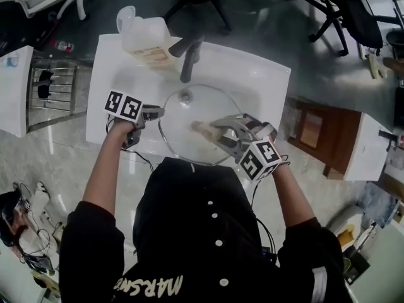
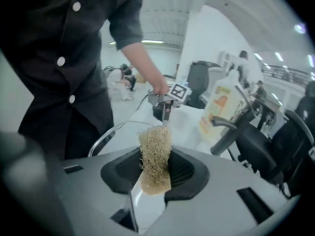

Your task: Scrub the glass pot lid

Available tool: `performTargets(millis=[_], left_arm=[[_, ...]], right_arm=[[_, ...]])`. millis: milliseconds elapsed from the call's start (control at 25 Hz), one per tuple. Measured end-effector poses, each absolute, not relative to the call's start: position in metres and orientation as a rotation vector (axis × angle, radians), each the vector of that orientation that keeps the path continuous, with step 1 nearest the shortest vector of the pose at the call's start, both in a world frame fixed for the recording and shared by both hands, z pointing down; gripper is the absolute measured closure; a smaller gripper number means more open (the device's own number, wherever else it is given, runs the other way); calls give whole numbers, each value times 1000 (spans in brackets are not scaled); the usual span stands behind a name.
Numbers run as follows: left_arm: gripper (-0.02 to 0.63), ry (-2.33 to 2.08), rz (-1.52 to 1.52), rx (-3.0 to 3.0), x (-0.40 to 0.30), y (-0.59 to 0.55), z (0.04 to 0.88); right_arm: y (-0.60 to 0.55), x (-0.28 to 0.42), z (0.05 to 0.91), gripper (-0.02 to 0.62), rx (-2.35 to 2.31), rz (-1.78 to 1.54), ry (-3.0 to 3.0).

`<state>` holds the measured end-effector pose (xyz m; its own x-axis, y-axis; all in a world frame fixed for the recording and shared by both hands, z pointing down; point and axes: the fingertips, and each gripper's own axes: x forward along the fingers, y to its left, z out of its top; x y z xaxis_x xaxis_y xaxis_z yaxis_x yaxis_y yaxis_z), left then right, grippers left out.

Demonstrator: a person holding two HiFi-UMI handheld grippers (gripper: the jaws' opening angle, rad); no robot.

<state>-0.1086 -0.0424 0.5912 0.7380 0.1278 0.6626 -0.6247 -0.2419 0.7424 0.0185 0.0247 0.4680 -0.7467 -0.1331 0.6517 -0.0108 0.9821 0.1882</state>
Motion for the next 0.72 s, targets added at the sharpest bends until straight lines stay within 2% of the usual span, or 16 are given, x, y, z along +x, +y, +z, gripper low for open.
performTargets(millis=[120, 200, 440, 720], left_arm=[[553, -544, 661, 1871, -117, -70, 554], [575, -622, 595, 2017, -115, -84, 521], [580, -804, 338, 2376, -92, -97, 422], [580, -1023, 235, 2571, -89, -99, 328]], right_arm=[[4, 23, 442, 449, 346, -106, -2483], [-7, 28, 428, 449, 485, -53, -2506], [-39, 56, 384, 448, 915, 82, -2592], [-58, 84, 298, 448, 1331, 34, -2677]])
